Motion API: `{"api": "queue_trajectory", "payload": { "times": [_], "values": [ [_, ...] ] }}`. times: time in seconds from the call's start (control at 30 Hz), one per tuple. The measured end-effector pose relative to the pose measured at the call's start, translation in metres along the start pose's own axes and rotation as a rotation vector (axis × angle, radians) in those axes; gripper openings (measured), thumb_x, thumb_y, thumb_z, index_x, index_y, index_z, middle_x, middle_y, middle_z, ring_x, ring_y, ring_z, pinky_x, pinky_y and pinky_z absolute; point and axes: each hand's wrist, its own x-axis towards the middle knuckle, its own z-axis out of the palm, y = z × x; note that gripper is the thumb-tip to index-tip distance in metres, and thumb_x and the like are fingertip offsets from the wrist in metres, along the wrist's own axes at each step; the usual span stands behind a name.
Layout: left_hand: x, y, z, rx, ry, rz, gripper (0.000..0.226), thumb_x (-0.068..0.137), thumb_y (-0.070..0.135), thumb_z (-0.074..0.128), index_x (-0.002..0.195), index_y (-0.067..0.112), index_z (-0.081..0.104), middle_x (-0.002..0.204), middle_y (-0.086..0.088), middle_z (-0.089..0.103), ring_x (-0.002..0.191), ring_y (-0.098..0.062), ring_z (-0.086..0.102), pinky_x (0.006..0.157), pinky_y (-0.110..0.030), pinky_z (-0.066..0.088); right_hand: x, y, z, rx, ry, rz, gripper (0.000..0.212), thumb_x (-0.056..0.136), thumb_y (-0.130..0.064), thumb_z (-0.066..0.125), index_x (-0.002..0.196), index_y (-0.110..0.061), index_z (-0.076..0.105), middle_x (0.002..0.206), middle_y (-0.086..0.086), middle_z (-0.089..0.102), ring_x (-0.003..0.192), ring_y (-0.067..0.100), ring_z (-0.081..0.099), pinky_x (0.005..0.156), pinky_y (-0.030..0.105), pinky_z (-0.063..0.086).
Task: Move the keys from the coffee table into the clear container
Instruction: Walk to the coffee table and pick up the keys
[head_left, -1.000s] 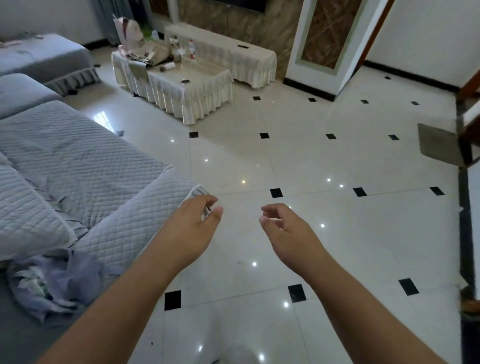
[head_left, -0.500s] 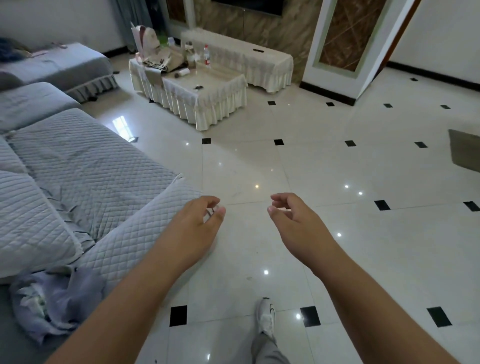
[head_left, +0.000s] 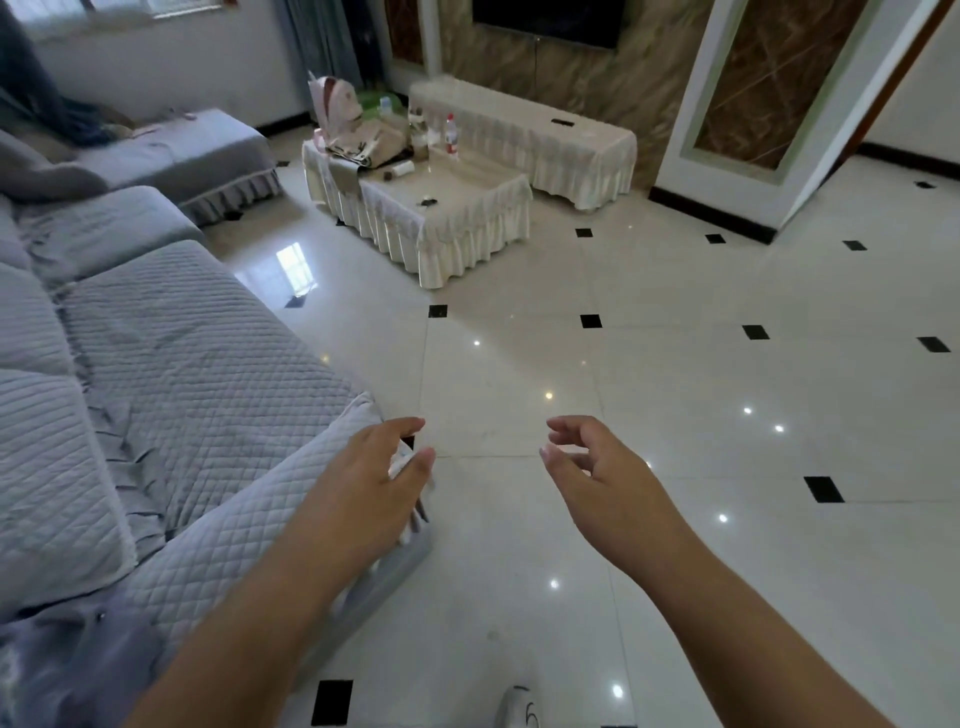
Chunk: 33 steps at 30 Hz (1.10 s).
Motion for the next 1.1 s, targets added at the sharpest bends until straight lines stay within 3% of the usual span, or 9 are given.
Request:
{"api": "queue_trajectory", "payload": {
  "times": [0.3,0.5,0.7,1.1],
  "values": [
    [0.061,0.041,0.007,0.033,0.026,-0.023,0.039,0.093,0.055,0.044,0.131,0.047,0.045,0.136,0.013,0.045,0.104,0.003,0.042,0.085,-0.022,0.033,0.069,-0.004,-0.040,-0.062,-0.009,-0.084,0.042,0.095,-0.047,0.048,0.136,-0.038,0.046,0.131,-0.022,0.051,0.115,-0.003,0.051,0.091,0.023,0.041],
    [0.103,0.054,0.012,0.047,0.003,0.003,0.038,0.092,0.056,0.045,0.130,0.051,0.043,0.137,0.018,0.042,0.081,0.023,0.042,0.058,-0.002,0.028,0.106,-0.006,-0.056,-0.096,0.007,-0.092,0.041,0.095,-0.048,0.046,0.135,-0.037,0.046,0.130,-0.023,0.052,0.114,-0.003,0.051,0.088,0.023,0.041],
    [0.165,0.052,0.009,0.019,-0.026,0.048,0.040,0.091,0.057,0.045,0.131,0.051,0.042,0.128,0.026,0.039,0.082,0.022,0.044,0.074,-0.017,0.033,0.162,-0.019,-0.054,-0.113,0.011,-0.072,0.038,0.095,-0.048,0.048,0.131,-0.038,0.048,0.127,-0.025,0.052,0.113,-0.003,0.051,0.090,0.031,0.049],
    [0.351,0.032,-0.038,-0.009,-0.018,0.118,0.041,0.088,0.064,0.041,0.128,0.054,0.040,0.121,0.033,0.033,0.092,0.017,0.044,0.082,-0.024,0.039,0.339,-0.080,-0.023,-0.137,0.048,-0.073,0.036,0.095,-0.047,0.050,0.130,-0.038,0.049,0.124,-0.025,0.053,0.108,-0.006,0.052,0.084,0.022,0.042]
  ]
}}
